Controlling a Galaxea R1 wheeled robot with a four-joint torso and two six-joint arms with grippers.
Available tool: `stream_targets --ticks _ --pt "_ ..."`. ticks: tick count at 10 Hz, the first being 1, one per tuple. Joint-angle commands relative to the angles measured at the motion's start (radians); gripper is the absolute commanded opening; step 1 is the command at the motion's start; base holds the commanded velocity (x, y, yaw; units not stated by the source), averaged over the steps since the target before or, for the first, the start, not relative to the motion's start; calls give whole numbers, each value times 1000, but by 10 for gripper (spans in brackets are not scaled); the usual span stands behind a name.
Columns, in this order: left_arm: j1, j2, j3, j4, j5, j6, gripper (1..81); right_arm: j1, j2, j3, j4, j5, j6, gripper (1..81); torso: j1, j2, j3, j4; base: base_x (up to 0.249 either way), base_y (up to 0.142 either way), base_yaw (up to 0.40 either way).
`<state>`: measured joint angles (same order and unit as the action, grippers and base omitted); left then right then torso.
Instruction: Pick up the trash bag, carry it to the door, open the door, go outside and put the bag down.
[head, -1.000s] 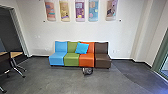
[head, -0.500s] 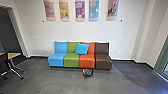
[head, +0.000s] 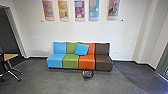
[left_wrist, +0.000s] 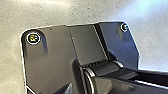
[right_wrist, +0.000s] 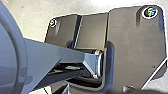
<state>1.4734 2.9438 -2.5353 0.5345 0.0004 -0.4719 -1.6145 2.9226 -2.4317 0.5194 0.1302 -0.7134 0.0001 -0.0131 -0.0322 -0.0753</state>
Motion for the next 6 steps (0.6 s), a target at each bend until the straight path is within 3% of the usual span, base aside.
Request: stream_targets --ticks 1,6 --pt "-54 0 9 7 39 3 811 37 -4 10 -7 -73 -4 811 0 0 0 0 152 -64 0" --pt "-54 -1 12 7 38 3 811 43 -3 5 -2 -73 -3 811 0 0 0 0 150 -64 0"
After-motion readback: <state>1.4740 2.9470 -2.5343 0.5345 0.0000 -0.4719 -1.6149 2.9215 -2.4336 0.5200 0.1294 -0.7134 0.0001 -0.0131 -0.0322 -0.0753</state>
